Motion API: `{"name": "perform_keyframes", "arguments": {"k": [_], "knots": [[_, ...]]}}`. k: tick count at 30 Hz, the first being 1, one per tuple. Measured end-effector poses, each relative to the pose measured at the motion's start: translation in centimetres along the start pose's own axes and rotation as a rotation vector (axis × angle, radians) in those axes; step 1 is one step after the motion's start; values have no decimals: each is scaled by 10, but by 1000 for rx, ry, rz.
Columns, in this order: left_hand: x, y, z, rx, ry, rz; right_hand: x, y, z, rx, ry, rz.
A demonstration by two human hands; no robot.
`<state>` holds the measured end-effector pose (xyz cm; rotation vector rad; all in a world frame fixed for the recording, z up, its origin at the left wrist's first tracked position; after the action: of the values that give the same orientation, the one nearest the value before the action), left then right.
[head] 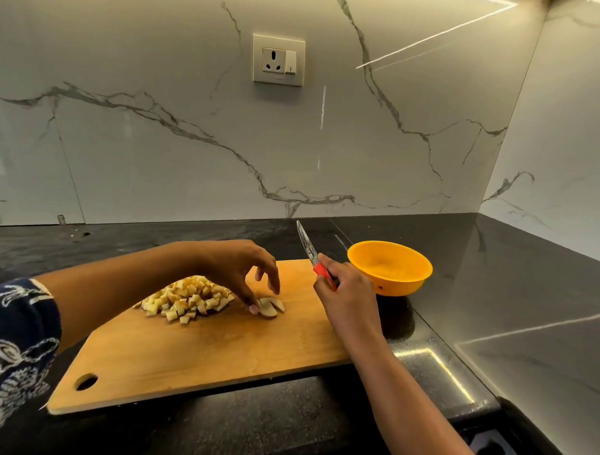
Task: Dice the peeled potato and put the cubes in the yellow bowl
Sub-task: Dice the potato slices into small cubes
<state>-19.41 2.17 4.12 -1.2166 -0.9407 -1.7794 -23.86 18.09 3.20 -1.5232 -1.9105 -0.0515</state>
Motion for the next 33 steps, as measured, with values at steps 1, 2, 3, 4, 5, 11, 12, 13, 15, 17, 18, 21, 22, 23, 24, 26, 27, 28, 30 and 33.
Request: {"name": "perform_keyframes", "arguments": {"k": [1,2,3,4,5,11,12,13,15,17,18,21,22,23,24,26,27,28,30,33], "knots": [[0,1,0,6,23,7,0,0,0,-1,-1,4],[0,1,1,9,41,6,0,-1,0,-2,0,9],[-2,1,1,6,48,-5,0,-1,0,-1,1,12],[-4,1,2,0,41,-24,1,-1,0,-1,4,13],[-6,0,3,-9,27,-41,1,-1,0,-1,6,13],[-7,-2,-2,25,41,18,2,-1,-1,-4,13,21],[-7,0,-5,51,48,39,2,-1,-1,-3,16,22],[-7,2,-7,89,54,68,2,-1,-1,-3,20,21],[-8,7,-12,198,60,156,2,-1,-1,-2,30,13],[-12,14,-14,330,20,270,0,0,-2,-3,70,-13],[-14,17,-12,380,-58,317,-2,1,-3,-3,99,-32],[-24,28,0,452,-365,363,-4,9,-8,3,189,-98],[-29,33,1,476,-404,359,-2,12,-9,9,222,-100],[-33,40,2,501,-412,343,2,16,-9,18,256,-92],[-37,47,3,526,-402,323,6,21,-9,32,292,-81],[-45,59,8,538,-403,282,13,33,-9,55,382,-81],[-50,61,12,536,-405,244,15,39,-10,57,418,-95],[-55,61,16,534,-394,223,15,44,-11,59,443,-115],[-62,55,20,528,-334,215,11,52,-15,71,463,-149],[-65,44,23,528,-280,219,-2,65,-25,116,470,-208]]}}
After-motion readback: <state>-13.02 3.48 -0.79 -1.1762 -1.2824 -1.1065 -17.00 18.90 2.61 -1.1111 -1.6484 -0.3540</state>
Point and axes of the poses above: each hand's wrist, its own y-axis away from the middle knuckle, its own x-axis out of the back of the hand, z = x × y, the point moved 7 cm from there along -y, towards the middle knuckle, and after that the axes turned 14 degrees about -x, right-handed, at the moved point
